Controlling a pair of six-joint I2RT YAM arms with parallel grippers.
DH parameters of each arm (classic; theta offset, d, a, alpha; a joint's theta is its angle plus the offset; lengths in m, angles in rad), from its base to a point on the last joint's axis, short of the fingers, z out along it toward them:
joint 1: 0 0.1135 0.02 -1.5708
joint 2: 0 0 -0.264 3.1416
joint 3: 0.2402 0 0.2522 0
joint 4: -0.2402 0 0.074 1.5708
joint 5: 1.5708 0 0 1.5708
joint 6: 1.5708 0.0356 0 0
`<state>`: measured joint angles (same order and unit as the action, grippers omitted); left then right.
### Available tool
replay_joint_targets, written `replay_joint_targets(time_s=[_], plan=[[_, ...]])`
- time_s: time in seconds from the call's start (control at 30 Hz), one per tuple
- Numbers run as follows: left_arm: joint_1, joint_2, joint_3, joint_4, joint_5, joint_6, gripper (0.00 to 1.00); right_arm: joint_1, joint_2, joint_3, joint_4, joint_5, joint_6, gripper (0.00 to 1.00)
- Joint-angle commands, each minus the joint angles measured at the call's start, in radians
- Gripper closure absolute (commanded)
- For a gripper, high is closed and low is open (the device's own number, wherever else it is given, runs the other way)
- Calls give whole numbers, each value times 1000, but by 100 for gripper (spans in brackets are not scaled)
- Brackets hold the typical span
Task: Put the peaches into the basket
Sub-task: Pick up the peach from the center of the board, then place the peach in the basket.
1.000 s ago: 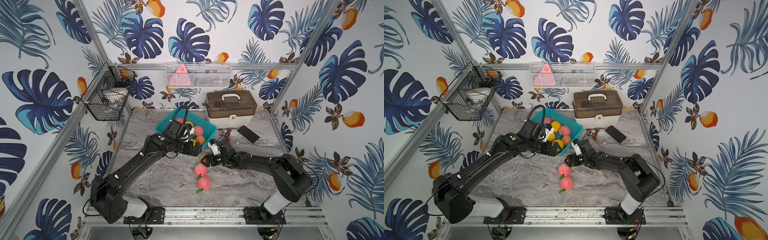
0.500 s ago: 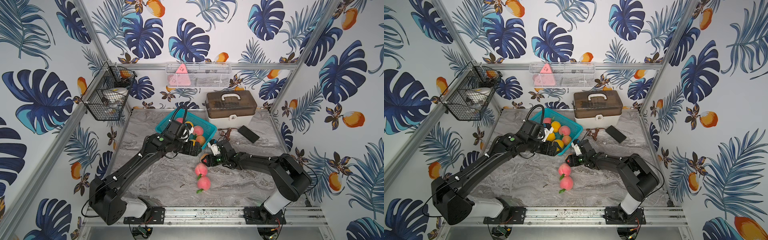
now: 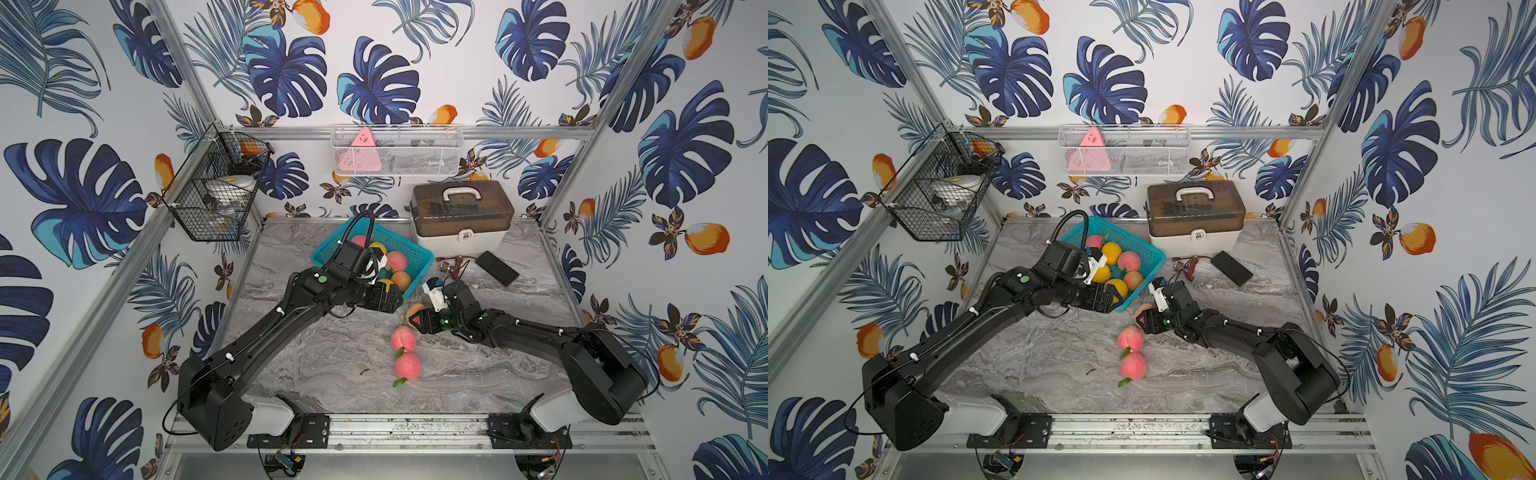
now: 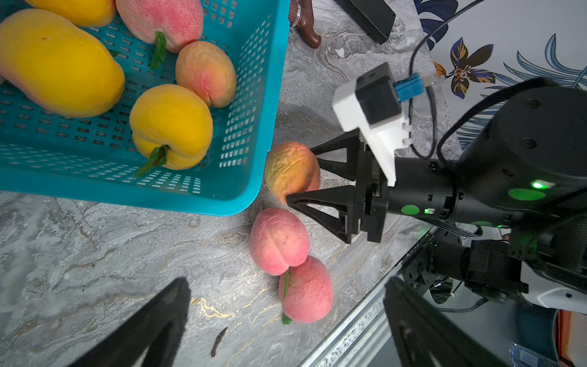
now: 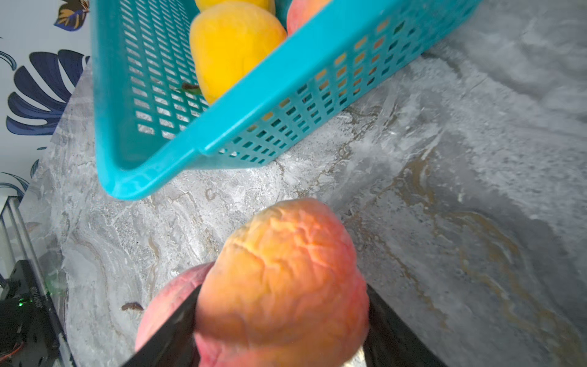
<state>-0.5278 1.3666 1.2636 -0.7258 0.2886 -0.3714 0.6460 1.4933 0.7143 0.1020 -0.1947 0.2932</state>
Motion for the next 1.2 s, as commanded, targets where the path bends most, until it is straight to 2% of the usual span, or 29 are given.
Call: replay_joint_targets(time_s=[0.0, 0.3, 0.63, 0.93, 1.17], plan=[[1, 3, -3, 16, 17, -19, 1, 0, -45, -14, 5, 56, -27, 34], [0, 22, 42, 21, 102, -73, 1, 0, -230, -100, 28, 112, -119, 34], [-38, 62, 88, 14, 138, -130, 1, 7, -492, -187, 60, 75, -257, 32], [-97, 92, 55, 162, 218, -252, 1, 11, -544, -188, 45, 42, -269, 31], [-137, 124, 46, 241, 234, -300, 1, 12, -581, -182, 21, 5, -287, 31]])
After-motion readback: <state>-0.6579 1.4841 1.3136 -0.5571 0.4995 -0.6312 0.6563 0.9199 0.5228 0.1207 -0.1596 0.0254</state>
